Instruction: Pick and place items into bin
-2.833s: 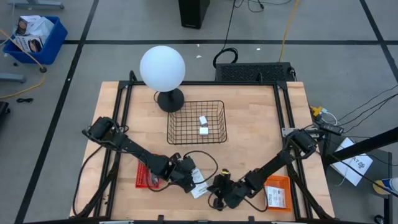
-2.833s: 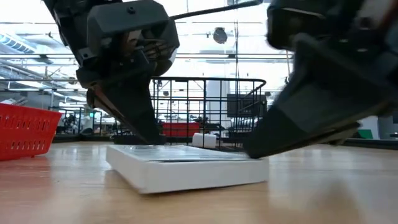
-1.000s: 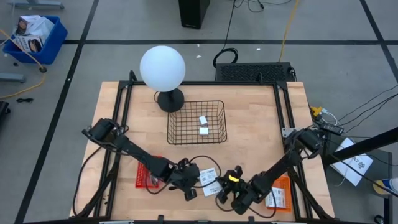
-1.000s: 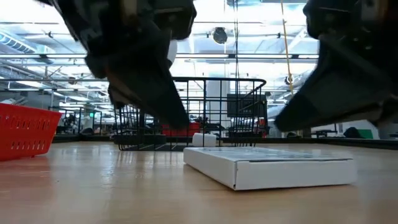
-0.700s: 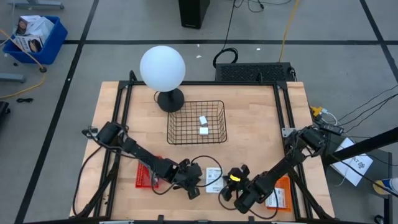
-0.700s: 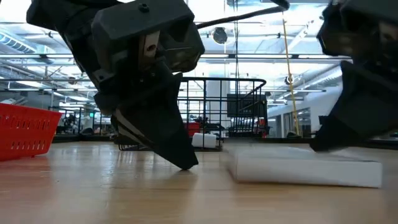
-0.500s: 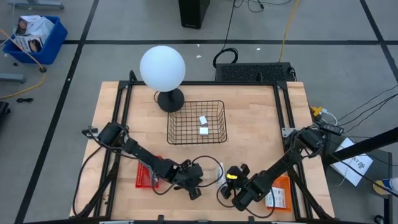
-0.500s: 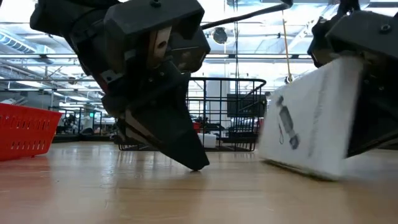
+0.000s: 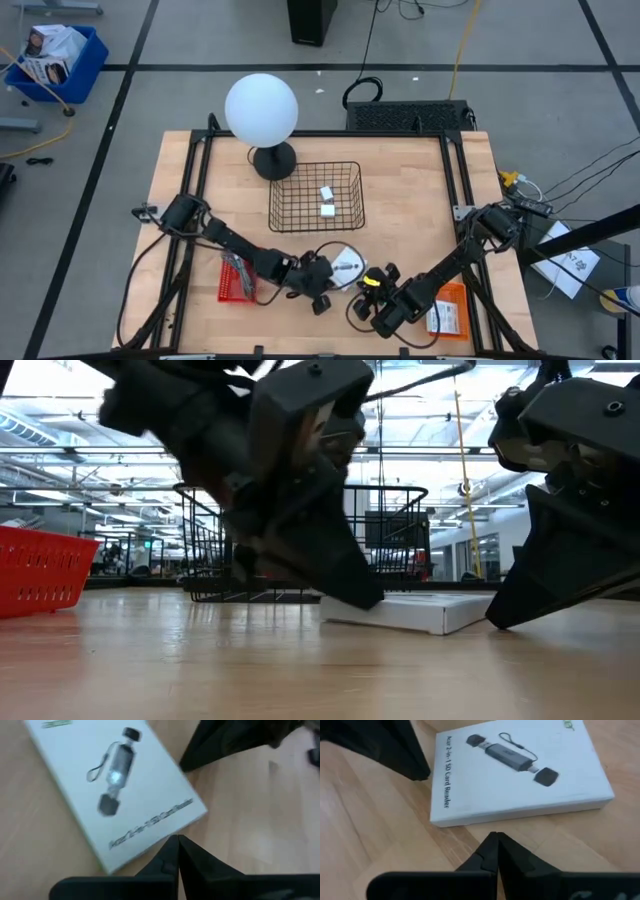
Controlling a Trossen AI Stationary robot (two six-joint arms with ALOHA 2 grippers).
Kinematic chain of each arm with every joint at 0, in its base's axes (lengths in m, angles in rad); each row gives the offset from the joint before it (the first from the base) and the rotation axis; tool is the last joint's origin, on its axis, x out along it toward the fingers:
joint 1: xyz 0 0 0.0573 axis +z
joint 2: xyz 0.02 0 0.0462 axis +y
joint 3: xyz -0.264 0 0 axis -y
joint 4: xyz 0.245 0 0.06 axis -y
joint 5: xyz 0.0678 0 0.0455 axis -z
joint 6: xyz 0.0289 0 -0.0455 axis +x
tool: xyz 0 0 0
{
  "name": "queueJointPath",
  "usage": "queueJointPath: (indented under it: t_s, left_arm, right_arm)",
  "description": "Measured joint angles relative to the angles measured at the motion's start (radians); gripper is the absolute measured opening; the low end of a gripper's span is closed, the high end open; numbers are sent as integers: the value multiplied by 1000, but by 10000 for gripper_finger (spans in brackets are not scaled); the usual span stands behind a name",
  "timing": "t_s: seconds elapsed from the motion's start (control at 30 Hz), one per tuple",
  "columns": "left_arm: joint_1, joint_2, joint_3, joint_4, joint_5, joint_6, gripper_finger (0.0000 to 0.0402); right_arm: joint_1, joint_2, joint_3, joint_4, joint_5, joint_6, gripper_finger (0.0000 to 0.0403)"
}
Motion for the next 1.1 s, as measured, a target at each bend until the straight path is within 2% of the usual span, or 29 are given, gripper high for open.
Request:
queueJointPath:
  t_s: [0.07, 0.17, 0.37, 0.43, 0.63, 0.7, 0.9, 1.1]
  left_arm:
    - [10, 0, 0, 8, 43, 15, 4]
    - [-1, -17, 0, -32, 50, 32, 7]
    - [-10, -100, 1, -103, -136, 86, 4]
    - [-3, -113, 1, -110, -168, 98, 8]
    - [50, -102, 1, -150, -114, 78, 4]
    - [62, -94, 0, -182, -115, 63, 9]
    - [88, -81, 0, -173, -106, 59, 7]
    - [76, -73, 0, -175, -64, 40, 14]
  right_arm:
    - [-4, 0, 0, 2, -5, -7, 0]
    - [-4, 0, 0, -1, 1, -5, 0]
    - [2, 0, 0, 3, 103, -35, 0]
    - [2, -4, 0, 16, 130, -58, 0]
    - [-21, -7, 0, 123, 201, -210, 0]
    - [-51, -7, 0, 142, 172, -251, 0]
    - [-121, -6, 1, 174, -57, -300, 0]
    - [-72, -8, 5, 194, -179, -314, 0]
